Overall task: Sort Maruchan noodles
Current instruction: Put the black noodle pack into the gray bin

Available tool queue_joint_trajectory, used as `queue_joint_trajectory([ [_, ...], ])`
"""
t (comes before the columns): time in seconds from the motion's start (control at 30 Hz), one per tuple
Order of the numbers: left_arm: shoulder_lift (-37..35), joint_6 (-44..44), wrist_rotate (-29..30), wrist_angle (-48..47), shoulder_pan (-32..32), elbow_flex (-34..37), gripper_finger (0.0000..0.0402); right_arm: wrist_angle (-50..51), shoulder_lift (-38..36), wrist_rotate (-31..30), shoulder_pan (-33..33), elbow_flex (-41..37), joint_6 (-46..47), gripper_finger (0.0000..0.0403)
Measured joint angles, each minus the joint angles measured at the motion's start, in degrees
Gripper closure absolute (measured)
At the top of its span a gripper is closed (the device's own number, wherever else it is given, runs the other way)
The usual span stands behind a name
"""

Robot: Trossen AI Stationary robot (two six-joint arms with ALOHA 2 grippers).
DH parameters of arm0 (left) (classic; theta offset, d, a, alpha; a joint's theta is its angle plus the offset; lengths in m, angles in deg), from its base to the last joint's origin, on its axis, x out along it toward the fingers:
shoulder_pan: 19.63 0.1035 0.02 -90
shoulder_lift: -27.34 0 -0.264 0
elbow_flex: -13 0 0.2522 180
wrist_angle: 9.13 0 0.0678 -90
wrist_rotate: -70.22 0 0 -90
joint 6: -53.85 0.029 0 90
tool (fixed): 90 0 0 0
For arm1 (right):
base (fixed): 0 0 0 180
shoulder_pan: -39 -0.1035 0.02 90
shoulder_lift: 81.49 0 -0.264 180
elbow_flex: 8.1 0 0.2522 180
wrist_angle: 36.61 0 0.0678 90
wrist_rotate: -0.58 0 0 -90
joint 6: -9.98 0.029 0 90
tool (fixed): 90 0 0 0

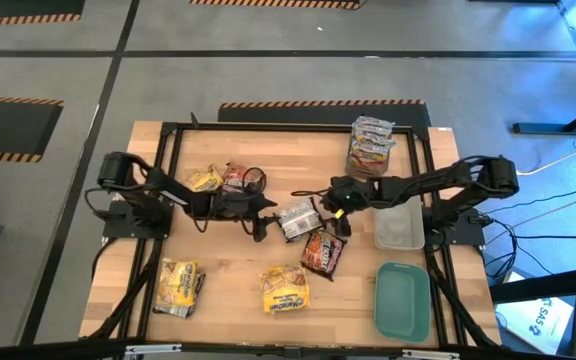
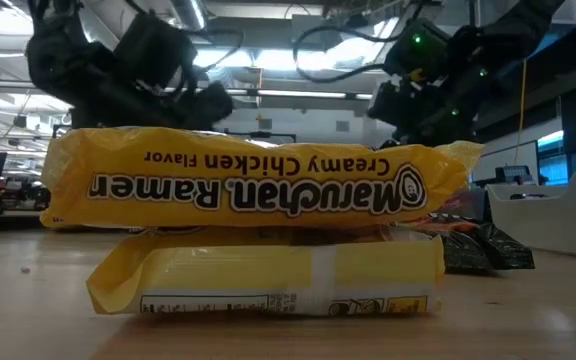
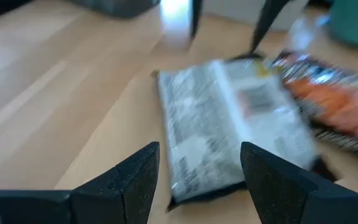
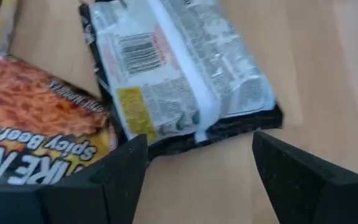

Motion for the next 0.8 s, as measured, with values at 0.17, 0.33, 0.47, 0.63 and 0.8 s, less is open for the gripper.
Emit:
queue_joint_trajectory([
  [0.17, 1.94, -0.66, 6.37, 0.73, 0.45, 0.04, 0.0182, 0.37, 2.58, 0.08, -0.07, 0.00, 0.00, 0.0132],
  [0.33, 1.94, -1.47, 7.14, 1.60, 2.53, 0.04, 0.0182, -2.78, 5.89, -0.01, -0.07, 0.00, -1.04, 0.0132],
  [0.47, 2.41, -1.21, 5.52, 2.19, 3.57, 0.04, 0.0182, -6.89, 7.40, 0.05, -0.07, 0.00, -1.16, 0.0133],
  [0.63, 5.25, -1.44, 5.24, 3.92, 4.17, 0.01, 0.0182, -9.56, 7.87, 0.38, -0.07, -0.02, -1.61, 0.0133],
  [0.8, 11.09, -3.14, 3.94, 9.04, 4.13, -0.35, 0.0182, -13.51, 7.89, 0.69, -0.07, -0.02, -2.78, 0.0133],
])
